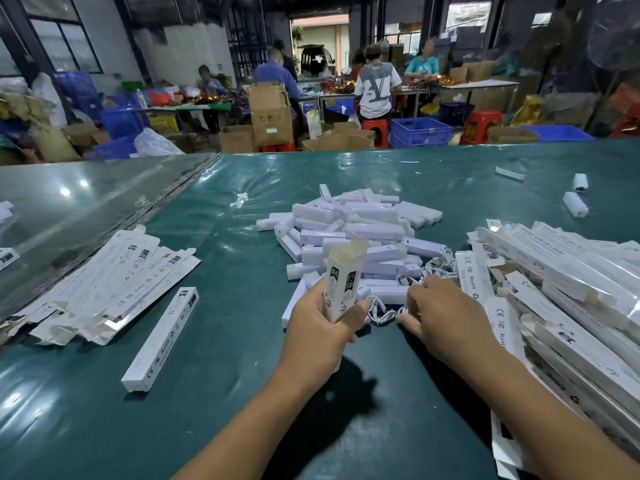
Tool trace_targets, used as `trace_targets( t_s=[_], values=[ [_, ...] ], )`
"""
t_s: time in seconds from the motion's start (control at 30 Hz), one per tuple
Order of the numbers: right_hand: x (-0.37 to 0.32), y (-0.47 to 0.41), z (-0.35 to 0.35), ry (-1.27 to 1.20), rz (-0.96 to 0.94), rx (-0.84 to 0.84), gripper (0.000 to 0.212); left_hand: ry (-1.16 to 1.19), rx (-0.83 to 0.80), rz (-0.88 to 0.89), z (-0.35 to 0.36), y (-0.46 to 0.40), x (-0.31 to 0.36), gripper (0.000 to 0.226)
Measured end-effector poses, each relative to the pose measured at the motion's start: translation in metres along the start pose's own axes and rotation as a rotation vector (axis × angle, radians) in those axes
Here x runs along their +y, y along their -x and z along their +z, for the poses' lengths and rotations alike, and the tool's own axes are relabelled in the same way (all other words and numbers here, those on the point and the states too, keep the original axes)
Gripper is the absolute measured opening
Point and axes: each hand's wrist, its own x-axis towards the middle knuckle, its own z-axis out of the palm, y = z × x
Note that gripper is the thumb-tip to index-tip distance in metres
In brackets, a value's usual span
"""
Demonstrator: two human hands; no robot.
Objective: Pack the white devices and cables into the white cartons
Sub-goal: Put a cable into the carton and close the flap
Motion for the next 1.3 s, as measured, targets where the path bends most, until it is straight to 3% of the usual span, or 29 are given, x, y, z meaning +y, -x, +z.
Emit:
trace_targets(
  t_s=[0.23, 0.4, 0.53, 0.8, 0.87, 0.93, 1.0, 1.2, 1.3],
  values=[
    [0.002, -0.001, -0.003, -0.161, 0.032, 0.174, 0.016, 0.014, 0.050, 0.005, -0.005, -0.003, 0.001, 0.016],
    [0.000, 0.006, -0.025, -0.755, -0.096, 0.277, 0.021, 0.032, 0.051, -0.006, -0.006, -0.003, 0.002, 0.019],
    [-0.013, 0.017, -0.035, -0.943, -0.289, 0.235, 0.014, 0.075, 0.020, -0.050, -0.003, -0.001, 0.007, 0.028],
    [-0.017, 0.019, -0.029, -1.044, -0.412, 0.118, 0.004, 0.277, 0.023, -0.077, -0.006, 0.000, 0.007, 0.009],
    [-0.019, 0.021, -0.029, -1.049, -0.404, 0.147, 0.025, 0.297, 0.040, -0.080, -0.005, 0.000, 0.005, 0.011],
    [-0.021, 0.022, -0.030, -0.905, -0.423, 0.233, 0.053, 0.282, 0.016, -0.076, -0.003, 0.002, 0.005, 0.011],
    [-0.024, 0.024, -0.032, -0.744, -0.498, 0.300, 0.064, 0.238, -0.053, -0.056, -0.002, 0.003, 0.007, 0.006],
    [-0.022, 0.023, -0.040, -0.539, -0.714, 0.350, 0.040, 0.242, -0.149, -0.070, -0.009, -0.001, 0.007, 0.007],
    [-0.019, 0.026, -0.045, -0.536, -0.702, 0.342, 0.037, 0.231, -0.193, -0.088, -0.011, -0.001, 0.005, 0.008]
  ],
)
